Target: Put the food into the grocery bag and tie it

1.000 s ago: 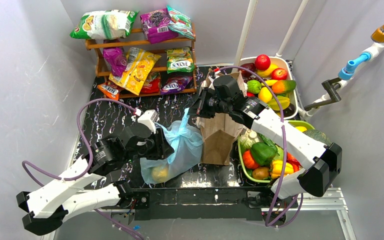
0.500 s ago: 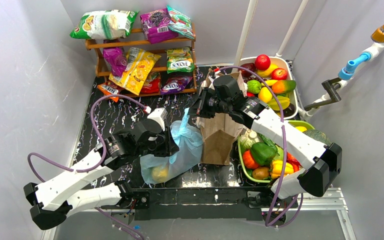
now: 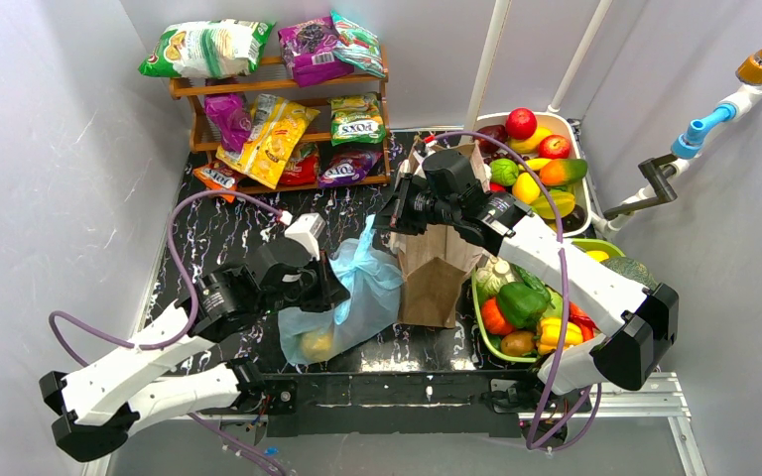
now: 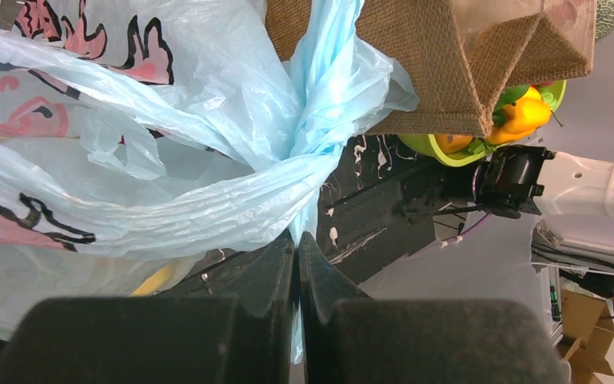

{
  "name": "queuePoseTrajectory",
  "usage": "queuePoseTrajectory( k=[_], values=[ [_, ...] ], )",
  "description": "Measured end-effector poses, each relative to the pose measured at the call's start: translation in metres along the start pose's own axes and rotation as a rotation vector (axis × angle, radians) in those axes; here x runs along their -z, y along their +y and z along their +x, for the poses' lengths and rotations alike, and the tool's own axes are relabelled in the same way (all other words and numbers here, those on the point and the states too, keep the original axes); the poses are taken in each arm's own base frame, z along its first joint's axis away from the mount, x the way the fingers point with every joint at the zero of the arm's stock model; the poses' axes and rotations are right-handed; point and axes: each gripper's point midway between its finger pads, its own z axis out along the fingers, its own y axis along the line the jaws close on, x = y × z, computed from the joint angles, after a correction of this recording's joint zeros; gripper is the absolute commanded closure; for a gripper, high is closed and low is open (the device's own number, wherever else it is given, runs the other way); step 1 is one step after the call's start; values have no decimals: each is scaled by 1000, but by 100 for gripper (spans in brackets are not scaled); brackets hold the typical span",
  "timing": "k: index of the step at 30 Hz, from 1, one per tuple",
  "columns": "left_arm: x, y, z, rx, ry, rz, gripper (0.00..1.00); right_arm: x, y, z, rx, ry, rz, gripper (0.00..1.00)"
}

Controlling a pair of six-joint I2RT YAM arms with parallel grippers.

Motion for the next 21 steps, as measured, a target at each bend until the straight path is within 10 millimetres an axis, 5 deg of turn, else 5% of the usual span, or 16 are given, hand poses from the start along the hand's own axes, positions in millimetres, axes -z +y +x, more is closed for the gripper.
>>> queuePoseTrajectory(
  k=[14,21],
  values=[
    [43,12,3,44,-81,77,100,5,-3,13,-16,73,-1,99],
    [49,21,9,79,-100,80,100,12,0,13,-31,101,-27,99]
  ],
)
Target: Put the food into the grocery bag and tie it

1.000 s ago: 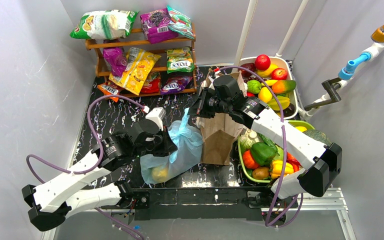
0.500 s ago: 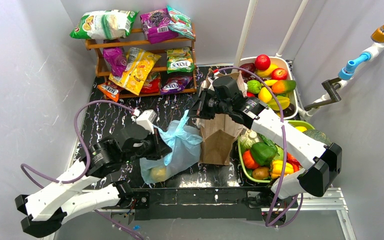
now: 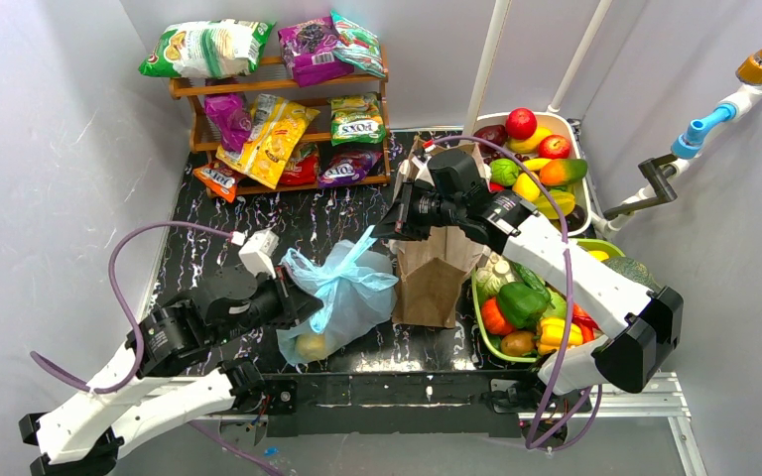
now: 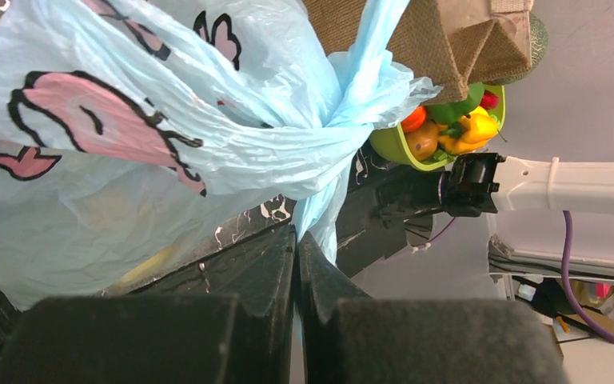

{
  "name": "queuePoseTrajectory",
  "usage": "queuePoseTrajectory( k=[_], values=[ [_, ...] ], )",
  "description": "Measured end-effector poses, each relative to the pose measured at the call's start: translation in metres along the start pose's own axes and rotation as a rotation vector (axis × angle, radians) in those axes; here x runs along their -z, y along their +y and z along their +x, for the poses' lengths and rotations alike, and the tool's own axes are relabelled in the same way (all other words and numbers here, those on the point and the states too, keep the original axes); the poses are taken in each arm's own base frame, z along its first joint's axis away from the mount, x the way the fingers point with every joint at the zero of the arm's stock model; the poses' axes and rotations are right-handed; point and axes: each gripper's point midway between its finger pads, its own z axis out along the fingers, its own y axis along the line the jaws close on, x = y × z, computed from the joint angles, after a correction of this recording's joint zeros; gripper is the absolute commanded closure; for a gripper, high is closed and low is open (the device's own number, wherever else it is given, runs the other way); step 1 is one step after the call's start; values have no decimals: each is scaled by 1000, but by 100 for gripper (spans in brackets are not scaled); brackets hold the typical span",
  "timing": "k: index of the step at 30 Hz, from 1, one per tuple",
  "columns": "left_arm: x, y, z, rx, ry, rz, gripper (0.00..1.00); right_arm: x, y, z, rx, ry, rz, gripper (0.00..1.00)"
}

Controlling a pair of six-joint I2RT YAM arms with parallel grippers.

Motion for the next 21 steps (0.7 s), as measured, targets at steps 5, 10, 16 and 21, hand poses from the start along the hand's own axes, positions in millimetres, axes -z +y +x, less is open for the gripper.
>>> queuePoseTrajectory(
  k=[5,10,16,21],
  values=[
    [7,6,4,33,-21,13,100,2,2,3,-8,25,-16,99],
    [14,9,5,65,-39,34,100,4,4,6,-17,47,-33,99],
    [22,13,7,90,-47,40,99,5,6,8,-21,65,-47,99],
    [33,19,10,90,-35,20,96,6,4,3,-31,57,-46,99]
  ],
)
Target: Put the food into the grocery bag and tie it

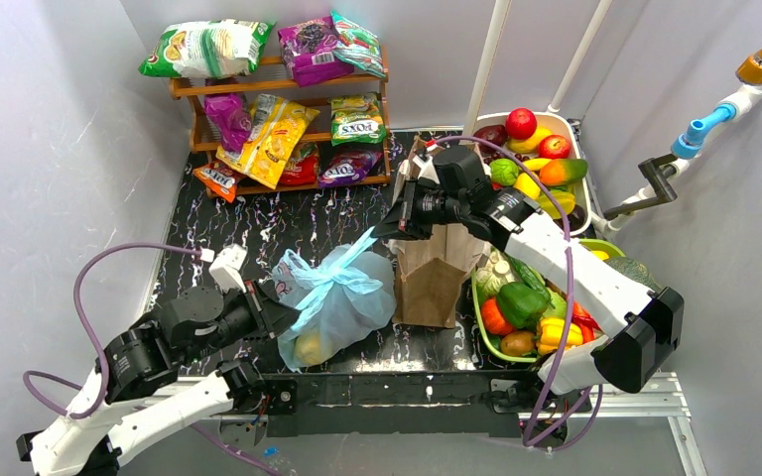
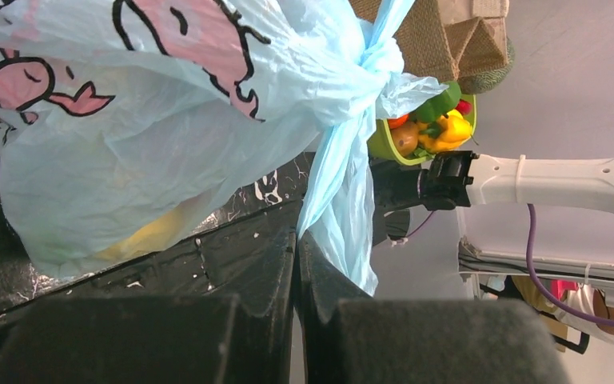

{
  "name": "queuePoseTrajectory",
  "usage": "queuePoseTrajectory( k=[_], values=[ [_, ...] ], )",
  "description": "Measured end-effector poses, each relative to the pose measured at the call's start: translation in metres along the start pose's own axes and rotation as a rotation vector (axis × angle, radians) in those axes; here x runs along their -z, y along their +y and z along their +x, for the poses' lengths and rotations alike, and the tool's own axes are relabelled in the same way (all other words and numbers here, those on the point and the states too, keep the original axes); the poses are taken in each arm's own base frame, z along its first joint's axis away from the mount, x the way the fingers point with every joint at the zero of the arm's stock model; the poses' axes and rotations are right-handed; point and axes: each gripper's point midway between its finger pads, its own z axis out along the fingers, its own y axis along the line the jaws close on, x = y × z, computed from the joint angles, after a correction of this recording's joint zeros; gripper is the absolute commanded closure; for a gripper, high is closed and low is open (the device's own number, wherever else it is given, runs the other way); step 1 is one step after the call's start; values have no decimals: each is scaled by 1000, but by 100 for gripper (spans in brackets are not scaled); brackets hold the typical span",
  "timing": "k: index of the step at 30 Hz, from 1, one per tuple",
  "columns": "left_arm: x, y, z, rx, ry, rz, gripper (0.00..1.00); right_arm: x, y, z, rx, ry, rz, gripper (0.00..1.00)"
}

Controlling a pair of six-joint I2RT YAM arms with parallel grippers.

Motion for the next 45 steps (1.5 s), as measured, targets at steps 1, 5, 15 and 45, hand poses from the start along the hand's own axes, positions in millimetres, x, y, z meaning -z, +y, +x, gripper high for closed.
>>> queuePoseTrajectory(
  k=[1,5,15,45],
  values=[
    [2,1,0,2,0,1,94,0,-1,-1,-3,-3,1,99],
    [10,7,6,7,13,3,100,0,-6,-9,-10,-30,15,99],
    [39,48,32,41,61,-69,100,10,-41,-74,-45,-272,126,99],
    [-56,-65,-60,-420,113,-166,3,43,-25,-49,231,-166,135,34]
  ],
)
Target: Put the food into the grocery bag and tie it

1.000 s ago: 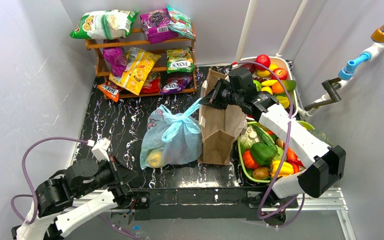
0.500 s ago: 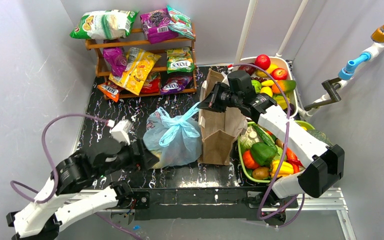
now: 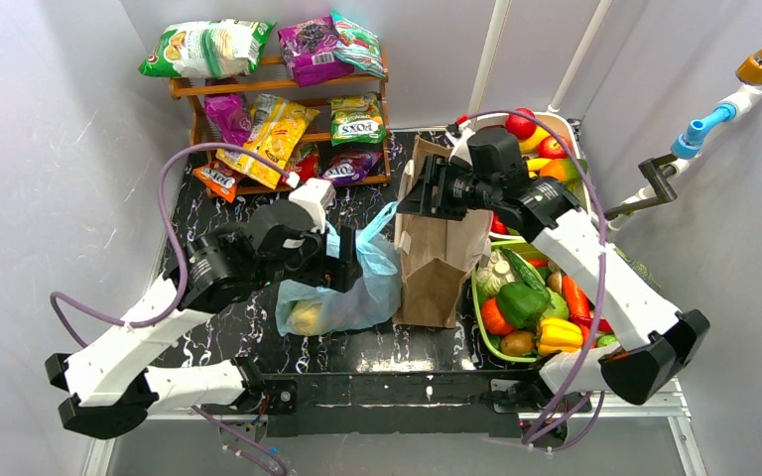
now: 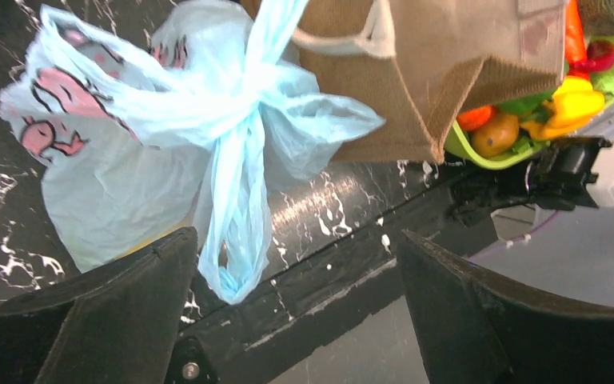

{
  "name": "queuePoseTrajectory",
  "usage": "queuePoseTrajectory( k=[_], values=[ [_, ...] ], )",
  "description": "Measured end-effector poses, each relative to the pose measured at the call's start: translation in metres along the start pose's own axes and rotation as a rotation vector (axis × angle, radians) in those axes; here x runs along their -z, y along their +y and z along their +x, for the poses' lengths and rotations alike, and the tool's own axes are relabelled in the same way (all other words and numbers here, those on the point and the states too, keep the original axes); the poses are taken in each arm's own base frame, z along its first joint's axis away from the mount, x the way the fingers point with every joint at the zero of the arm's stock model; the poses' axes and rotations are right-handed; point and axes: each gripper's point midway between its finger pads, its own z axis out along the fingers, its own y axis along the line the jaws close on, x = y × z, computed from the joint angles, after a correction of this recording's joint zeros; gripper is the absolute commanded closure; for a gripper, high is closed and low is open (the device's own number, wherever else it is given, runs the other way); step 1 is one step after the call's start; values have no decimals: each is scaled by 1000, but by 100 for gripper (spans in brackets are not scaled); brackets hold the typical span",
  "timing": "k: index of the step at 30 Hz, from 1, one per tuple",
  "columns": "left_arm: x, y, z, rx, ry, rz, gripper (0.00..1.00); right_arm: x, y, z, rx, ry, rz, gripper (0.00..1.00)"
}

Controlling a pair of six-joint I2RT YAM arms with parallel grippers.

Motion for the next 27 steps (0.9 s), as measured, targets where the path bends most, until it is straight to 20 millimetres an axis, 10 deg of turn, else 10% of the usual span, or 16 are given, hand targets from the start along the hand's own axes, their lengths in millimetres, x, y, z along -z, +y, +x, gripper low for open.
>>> queuePoseTrajectory(
  k=[9,27],
  values=[
    [-3,21,-48,-44,-68,-172,2,43,-2,0,63,-58,53,34],
    [-37,204,-127,343,-199,-502,2,56,-26,25,45,-58,106,35]
  ],
)
